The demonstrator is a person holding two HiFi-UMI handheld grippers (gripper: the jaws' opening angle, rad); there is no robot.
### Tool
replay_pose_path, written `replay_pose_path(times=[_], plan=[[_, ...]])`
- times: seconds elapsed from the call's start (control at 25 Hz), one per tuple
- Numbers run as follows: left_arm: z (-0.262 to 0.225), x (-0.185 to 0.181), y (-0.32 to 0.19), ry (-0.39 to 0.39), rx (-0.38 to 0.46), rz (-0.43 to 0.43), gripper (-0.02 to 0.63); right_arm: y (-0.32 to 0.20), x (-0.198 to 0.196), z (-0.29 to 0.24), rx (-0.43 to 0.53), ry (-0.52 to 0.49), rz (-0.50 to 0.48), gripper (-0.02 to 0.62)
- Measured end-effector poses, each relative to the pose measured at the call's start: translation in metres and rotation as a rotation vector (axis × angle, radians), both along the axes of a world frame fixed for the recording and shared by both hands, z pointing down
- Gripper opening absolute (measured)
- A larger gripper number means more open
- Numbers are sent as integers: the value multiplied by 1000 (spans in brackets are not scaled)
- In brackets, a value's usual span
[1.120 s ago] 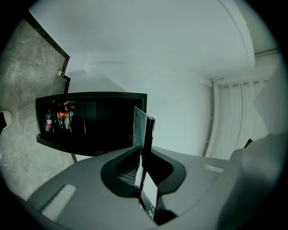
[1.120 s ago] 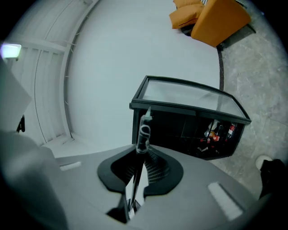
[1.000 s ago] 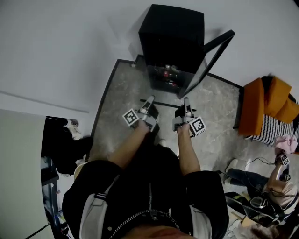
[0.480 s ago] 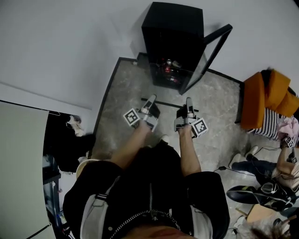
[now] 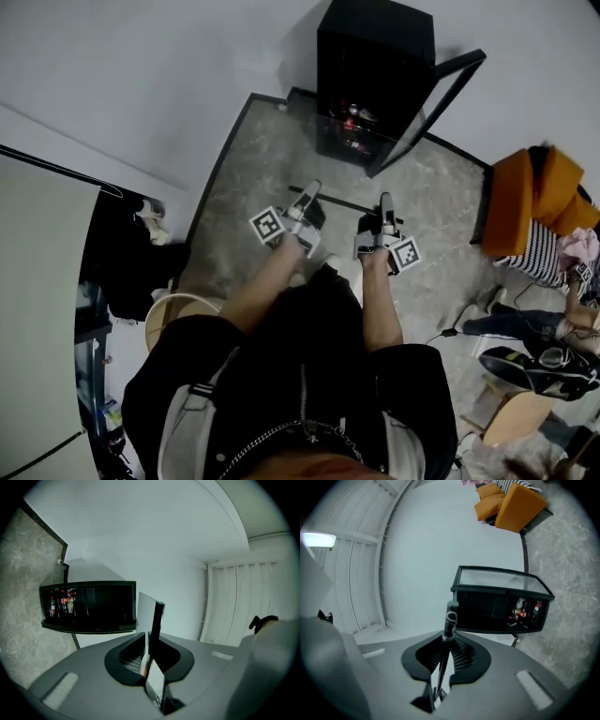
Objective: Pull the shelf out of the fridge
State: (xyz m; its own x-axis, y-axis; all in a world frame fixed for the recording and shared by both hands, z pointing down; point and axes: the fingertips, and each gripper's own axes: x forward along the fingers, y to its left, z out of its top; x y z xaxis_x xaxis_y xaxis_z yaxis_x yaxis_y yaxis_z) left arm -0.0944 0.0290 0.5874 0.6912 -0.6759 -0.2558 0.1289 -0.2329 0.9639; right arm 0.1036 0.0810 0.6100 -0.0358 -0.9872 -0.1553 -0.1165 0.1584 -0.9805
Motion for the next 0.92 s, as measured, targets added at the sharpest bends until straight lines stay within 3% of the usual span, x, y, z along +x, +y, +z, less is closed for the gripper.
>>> replay_pose_path(times=[0.2, 0.92], plan=[[-3, -21, 27, 16, -4, 5, 37, 27, -21, -5, 5, 11, 3, 28], [-6, -36, 75, 43, -2, 19, 35, 77, -37, -16, 12, 25, 24, 26]])
